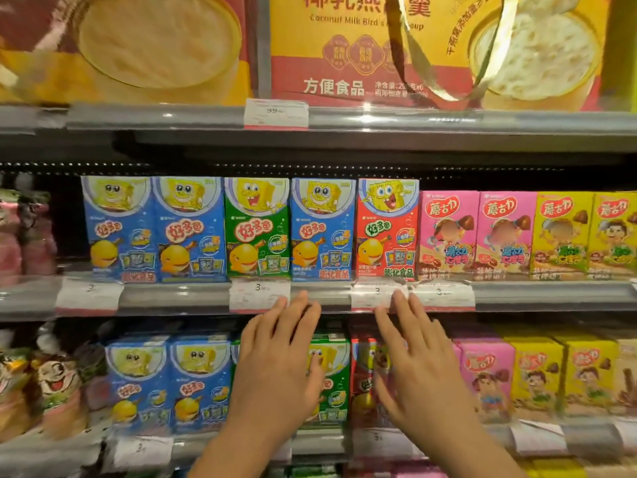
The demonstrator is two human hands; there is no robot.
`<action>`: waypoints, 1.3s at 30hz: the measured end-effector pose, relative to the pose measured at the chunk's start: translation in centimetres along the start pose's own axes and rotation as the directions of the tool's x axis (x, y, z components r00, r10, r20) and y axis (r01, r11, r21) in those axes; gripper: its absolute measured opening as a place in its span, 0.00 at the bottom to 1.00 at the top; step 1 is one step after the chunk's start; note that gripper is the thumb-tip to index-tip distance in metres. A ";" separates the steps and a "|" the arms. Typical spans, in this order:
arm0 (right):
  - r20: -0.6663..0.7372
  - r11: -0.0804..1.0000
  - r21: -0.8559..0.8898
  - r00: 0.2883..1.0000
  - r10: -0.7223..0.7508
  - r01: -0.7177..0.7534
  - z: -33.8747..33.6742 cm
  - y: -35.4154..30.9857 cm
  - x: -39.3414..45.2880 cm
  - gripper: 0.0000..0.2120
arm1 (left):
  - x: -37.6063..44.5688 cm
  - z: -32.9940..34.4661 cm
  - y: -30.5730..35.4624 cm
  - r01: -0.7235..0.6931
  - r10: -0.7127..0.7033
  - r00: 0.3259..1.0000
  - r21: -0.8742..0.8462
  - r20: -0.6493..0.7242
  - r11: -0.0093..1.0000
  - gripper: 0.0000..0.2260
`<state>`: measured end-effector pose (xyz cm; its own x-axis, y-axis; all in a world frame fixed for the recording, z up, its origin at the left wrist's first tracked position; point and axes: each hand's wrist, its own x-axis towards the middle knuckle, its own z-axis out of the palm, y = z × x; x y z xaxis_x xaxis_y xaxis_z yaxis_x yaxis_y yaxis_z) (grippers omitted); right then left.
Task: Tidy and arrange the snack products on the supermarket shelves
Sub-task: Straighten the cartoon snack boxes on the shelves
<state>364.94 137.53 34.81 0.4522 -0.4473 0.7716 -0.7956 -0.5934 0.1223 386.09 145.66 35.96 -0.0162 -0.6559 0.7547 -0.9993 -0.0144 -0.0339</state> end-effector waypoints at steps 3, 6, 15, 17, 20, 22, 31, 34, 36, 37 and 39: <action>0.059 0.999 -0.045 0.998 0.019 -0.017 0.1 -0.1 -0.4 0.52 | 0.1 -1.3 -0.9 -0.033 0.031 0.999 -0.044 -0.037 0.998 0.28; 0.043 0.999 -0.040 0.999 0.020 -0.018 0.2 0.0 -0.5 0.50 | -0.2 -2.7 -2.4 -0.018 0.011 0.993 -0.053 -0.121 0.998 0.26; 0.043 0.998 -0.024 0.998 0.056 -0.055 0.7 -1.2 -0.5 0.45 | -2.8 -1.9 -8.7 0.124 -0.120 0.990 0.058 -0.076 0.991 0.32; 0.049 0.998 -0.025 0.997 0.053 -0.052 0.6 -1.1 -0.5 0.45 | -2.9 -1.7 -8.9 0.122 -0.118 0.991 0.071 -0.066 0.990 0.33; 0.054 0.998 -0.010 0.997 0.055 -0.055 0.3 -0.9 -0.4 0.45 | -2.7 -1.7 -8.9 0.136 -0.130 0.988 0.073 -0.083 0.988 0.32; 0.055 0.998 -0.005 0.997 0.060 -0.060 -0.1 -1.0 -0.3 0.44 | -2.6 -1.8 -8.9 0.141 -0.134 0.987 0.076 -0.091 0.987 0.32; -0.157 0.997 0.032 0.985 -0.067 0.072 -5.9 -3.1 5.8 0.26 | -2.5 -2.0 -9.4 0.121 -0.114 0.990 0.093 -0.080 0.988 0.33; -0.219 0.992 0.049 0.970 -0.104 0.117 -8.3 -4.0 10.1 0.28 | -2.5 -2.1 -9.4 0.120 -0.112 0.991 0.094 -0.079 0.988 0.33; -0.235 0.991 0.031 0.965 -0.117 0.128 -9.5 -4.2 13.1 0.27 | -2.5 -2.1 -9.4 0.118 -0.111 0.991 0.094 -0.077 0.988 0.33; -0.234 0.992 0.013 0.965 -0.119 0.126 -10.0 -4.2 14.5 0.28 | -2.6 -2.1 -9.4 0.117 -0.110 0.991 0.095 -0.076 0.989 0.33; -0.217 0.994 -0.023 0.970 -0.111 0.108 -10.6 -4.1 16.9 0.30 | -2.7 -2.1 -9.4 0.113 -0.106 0.992 0.096 -0.075 0.989 0.33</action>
<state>371.60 139.52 53.92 0.4392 -0.2227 0.8703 -0.7508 -0.6230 0.2195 395.49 149.14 35.66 0.0873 -0.5919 0.8013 -0.9869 -0.1608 -0.0112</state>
